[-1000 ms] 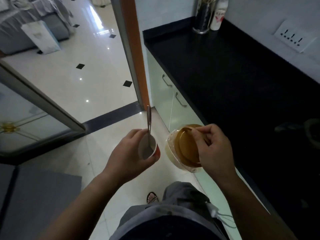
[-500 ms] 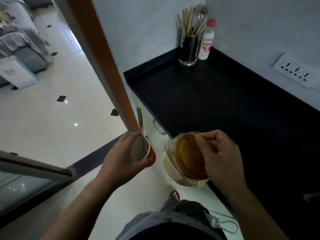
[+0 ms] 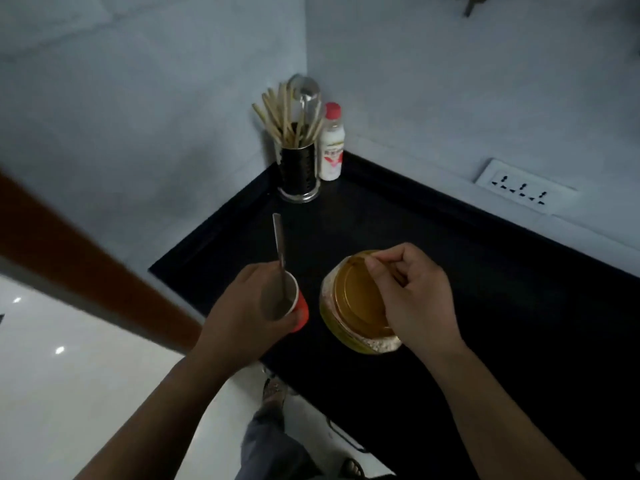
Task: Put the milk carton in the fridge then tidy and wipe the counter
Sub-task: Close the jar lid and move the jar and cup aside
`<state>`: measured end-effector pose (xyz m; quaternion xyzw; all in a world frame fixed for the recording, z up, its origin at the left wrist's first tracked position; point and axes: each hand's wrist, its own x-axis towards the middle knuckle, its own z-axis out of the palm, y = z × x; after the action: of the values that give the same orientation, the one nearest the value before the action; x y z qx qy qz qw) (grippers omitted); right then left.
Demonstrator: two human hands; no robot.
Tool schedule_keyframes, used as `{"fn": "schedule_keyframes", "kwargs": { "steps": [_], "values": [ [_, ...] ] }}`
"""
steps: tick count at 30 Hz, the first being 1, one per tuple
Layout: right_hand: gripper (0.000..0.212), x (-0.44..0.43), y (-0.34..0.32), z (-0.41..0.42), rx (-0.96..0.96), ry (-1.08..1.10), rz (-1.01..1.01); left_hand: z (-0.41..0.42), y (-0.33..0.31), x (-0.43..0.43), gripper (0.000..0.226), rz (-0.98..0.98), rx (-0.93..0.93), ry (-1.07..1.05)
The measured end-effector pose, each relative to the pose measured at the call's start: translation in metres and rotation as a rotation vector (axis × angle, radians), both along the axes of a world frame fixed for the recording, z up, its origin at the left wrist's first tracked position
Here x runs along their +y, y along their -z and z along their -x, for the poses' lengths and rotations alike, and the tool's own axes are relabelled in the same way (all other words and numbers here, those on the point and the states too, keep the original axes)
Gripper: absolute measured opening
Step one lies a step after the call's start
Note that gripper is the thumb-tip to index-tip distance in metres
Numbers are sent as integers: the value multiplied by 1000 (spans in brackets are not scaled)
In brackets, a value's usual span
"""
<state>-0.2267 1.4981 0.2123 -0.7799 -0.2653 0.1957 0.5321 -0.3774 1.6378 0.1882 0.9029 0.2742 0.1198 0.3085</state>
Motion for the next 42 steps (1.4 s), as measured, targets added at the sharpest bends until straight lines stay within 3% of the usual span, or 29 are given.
{"fn": "schedule_keyframes", "kwargs": {
  "steps": [5,11,16,25,28,32,42],
  "values": [
    [2,37,-5,-27,-8,212,31,-62,1,74,40,161,-15,146],
    [2,75,-1,-67,-26,432,102,-152,15,154,63,-24,67,437],
    [8,101,4,-101,-43,518,124,-213,26,193,63,-43,79,533],
    [8,140,18,-154,-117,617,141,-291,47,221,52,-83,39,553],
    [11,142,32,-157,-249,660,173,-313,59,227,57,-128,77,547],
    [15,142,55,-154,-567,684,191,-332,73,227,61,-129,78,549],
    [17,141,61,-158,-676,667,159,-359,115,221,58,-50,92,512]
  ]
}}
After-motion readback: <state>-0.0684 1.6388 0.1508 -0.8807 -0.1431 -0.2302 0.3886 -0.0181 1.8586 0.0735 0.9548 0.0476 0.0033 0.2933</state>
